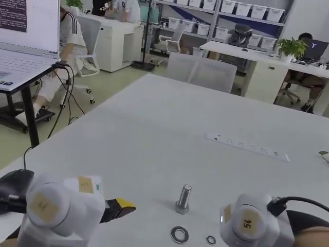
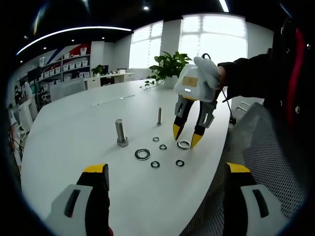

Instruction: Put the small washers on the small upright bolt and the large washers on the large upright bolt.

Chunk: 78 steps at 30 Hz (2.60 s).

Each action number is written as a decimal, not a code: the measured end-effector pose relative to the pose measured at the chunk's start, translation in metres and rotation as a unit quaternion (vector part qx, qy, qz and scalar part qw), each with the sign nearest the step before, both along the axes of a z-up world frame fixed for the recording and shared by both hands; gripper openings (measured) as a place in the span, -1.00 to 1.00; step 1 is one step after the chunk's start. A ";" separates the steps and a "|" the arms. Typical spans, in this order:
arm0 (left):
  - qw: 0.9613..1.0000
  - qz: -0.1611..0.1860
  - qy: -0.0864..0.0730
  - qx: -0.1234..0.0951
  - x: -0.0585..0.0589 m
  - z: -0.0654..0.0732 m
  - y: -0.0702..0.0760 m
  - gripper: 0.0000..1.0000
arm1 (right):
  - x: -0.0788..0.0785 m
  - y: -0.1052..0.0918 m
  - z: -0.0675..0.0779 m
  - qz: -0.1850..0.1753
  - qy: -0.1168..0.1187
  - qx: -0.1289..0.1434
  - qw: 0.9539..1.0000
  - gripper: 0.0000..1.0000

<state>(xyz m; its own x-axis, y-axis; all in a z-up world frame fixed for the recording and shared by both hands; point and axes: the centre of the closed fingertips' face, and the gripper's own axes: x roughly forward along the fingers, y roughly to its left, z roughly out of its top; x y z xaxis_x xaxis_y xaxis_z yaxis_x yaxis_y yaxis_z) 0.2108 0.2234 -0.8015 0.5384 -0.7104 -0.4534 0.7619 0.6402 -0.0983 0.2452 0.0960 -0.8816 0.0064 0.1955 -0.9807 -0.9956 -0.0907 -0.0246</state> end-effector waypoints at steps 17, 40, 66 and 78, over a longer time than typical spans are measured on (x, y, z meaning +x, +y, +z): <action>0.999 0.040 -0.013 0.013 0.000 0.014 0.007 0.89 | 0.004 0.001 -0.001 -0.025 0.009 -0.006 1.000 -0.50; 0.998 0.058 -0.027 0.012 0.012 0.016 0.007 0.84 | 0.002 -0.001 0.001 -0.030 0.003 -0.017 0.999 -0.49; 0.998 0.065 -0.020 -0.010 0.046 -0.003 0.020 0.85 | 0.005 0.001 -0.001 -0.036 0.005 -0.018 0.999 -0.53; 0.998 0.060 -0.019 -0.016 0.043 -0.005 0.018 0.85 | 0.007 0.000 0.014 -0.031 0.009 -0.024 0.999 -0.54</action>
